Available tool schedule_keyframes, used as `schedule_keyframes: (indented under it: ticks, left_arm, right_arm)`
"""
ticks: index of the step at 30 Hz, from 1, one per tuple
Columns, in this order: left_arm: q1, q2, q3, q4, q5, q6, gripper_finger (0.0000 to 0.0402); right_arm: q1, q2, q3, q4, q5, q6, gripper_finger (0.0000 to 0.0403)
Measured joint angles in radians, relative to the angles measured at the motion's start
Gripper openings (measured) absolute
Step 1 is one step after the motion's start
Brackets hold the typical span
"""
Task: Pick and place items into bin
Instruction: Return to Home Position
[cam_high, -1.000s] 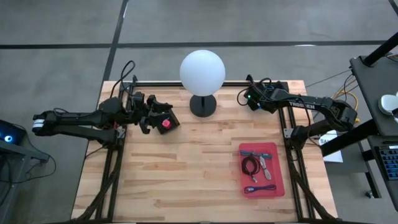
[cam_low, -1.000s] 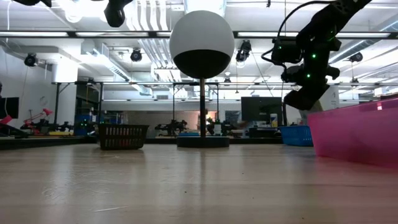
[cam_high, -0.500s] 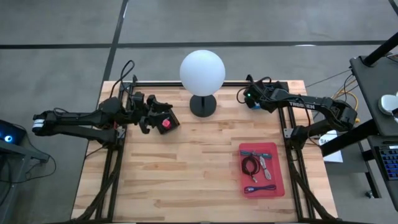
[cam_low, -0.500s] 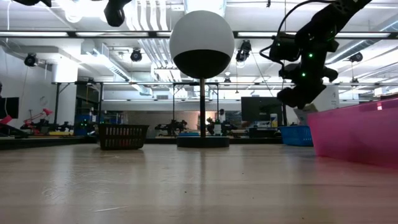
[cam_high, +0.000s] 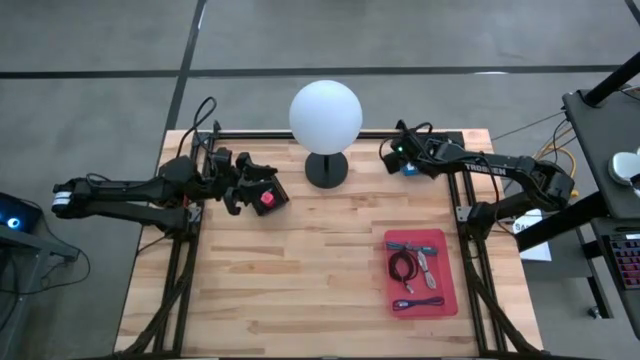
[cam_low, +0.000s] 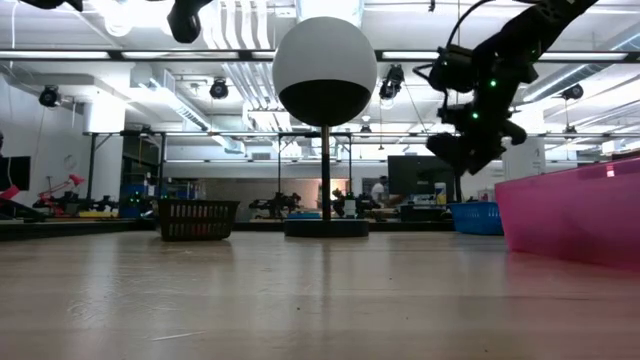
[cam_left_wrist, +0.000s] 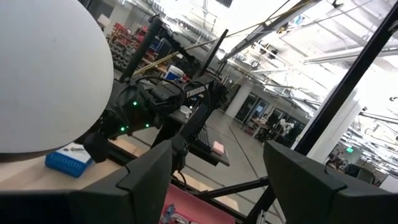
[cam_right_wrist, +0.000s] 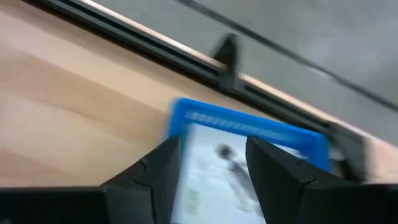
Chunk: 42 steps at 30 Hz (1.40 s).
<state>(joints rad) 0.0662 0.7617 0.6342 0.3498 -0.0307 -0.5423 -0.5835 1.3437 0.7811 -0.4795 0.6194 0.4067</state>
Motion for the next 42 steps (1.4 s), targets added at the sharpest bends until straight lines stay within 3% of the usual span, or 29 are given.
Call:
schedule_keyframes:
  ticks: [4, 11, 18, 21, 26, 28, 32, 36, 39, 42]
  left_arm:
    - [0.000, -0.001, -0.001, -0.001, 0.000, 0.000, 0.0238]
    - [0.000, -0.004, -0.001, 0.000, 0.000, 0.008, 0.0238]
    - [0.000, -0.003, -0.001, -0.001, -0.055, 0.108, 0.0238]
    - [0.000, -0.005, -0.001, -0.001, -0.083, 0.155, 0.0238]
    - [0.000, -0.043, 0.000, 0.003, -0.161, 0.243, 0.0233]
    - [0.000, -0.058, 0.000, 0.002, -0.183, 0.281, 0.0225]
    - [0.000, -0.081, -0.001, -0.002, -0.185, 0.346, 0.0199]
    - [0.000, -0.090, -0.001, -0.005, -0.183, 0.414, 0.0156]
    - [0.000, -0.091, -0.001, -0.044, -0.184, 0.448, 0.0118]
    - [0.000, -0.087, -0.002, -0.094, -0.185, 0.446, 0.0080]
  right_arm:
    - [0.001, 0.000, 0.000, 0.124, -0.166, -0.014, 0.0167]
    - [0.001, -0.033, 0.000, 0.372, -0.680, -0.190, 0.0154]
    - [0.005, -0.088, 0.000, 0.412, -1.093, -0.222, 0.0141]
    - [0.030, -0.141, 0.000, 0.416, -1.176, -0.159, 0.0130]
    - [0.153, -0.276, 0.000, 0.438, -1.103, -0.113, 0.0103]
    - [0.245, -0.337, 0.000, 0.441, -0.987, -0.124, 0.0091]
    - [0.476, -0.450, -0.003, 0.429, -0.651, -0.232, 0.0055]
    - [0.618, -0.564, -0.035, 0.361, -0.490, -0.278, 0.0015]
    - [0.642, -0.665, -0.109, 0.319, -0.464, -0.212, 0.0009]
    - [0.642, -0.780, -0.223, 0.360, -0.531, -0.161, 0.0008]
